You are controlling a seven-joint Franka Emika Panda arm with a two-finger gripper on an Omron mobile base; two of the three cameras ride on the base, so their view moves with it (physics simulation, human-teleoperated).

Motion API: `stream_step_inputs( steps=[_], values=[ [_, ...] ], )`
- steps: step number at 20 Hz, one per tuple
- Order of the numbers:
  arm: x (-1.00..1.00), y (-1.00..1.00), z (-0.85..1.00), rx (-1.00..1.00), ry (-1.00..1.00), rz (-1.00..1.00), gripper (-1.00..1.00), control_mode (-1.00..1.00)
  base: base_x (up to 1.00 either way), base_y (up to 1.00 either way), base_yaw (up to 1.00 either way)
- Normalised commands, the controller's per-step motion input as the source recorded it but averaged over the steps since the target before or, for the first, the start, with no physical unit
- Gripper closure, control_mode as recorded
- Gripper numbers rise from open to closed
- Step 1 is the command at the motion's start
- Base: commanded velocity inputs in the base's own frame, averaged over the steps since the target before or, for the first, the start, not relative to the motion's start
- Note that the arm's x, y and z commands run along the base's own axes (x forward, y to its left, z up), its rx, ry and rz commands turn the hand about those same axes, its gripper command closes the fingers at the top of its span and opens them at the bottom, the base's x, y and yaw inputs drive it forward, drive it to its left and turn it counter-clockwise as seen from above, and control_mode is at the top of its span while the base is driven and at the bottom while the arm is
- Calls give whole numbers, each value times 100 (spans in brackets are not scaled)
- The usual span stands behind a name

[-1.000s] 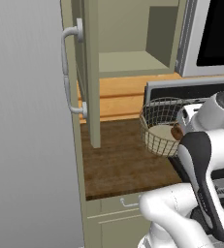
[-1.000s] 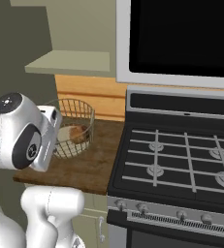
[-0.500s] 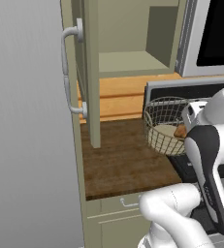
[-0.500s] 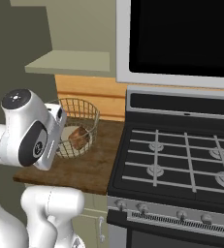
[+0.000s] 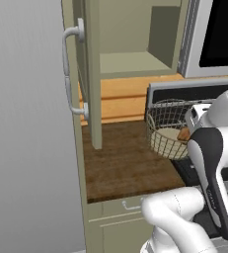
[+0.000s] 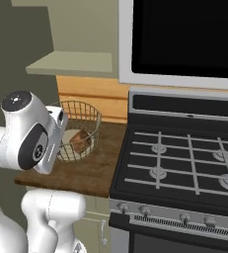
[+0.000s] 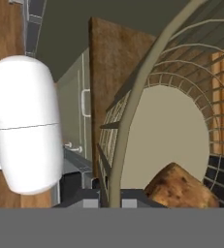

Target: Open the cabinet, pick up the bread from the cabinet and place it in the basket. Then move the basket to the dining counter.

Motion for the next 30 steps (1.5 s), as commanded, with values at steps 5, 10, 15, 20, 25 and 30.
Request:
stream_step_inputs(
  steps=[5,10,15,20,25,30],
  values=[
    [0,0,0,0,0,0,100,100,-79,0,0],
    [0,0,0,0,0,0,100,100,-100,0,-3],
    [0,0,0,0,0,0,100,100,-90,0,-13],
    [0,0,0,0,0,0,100,100,-28,-25,-64],
    [0,0,0,0,0,0,100,100,-2,-30,-86],
    [0,0,0,0,0,0,100,100,0,-28,-92]
  ],
)
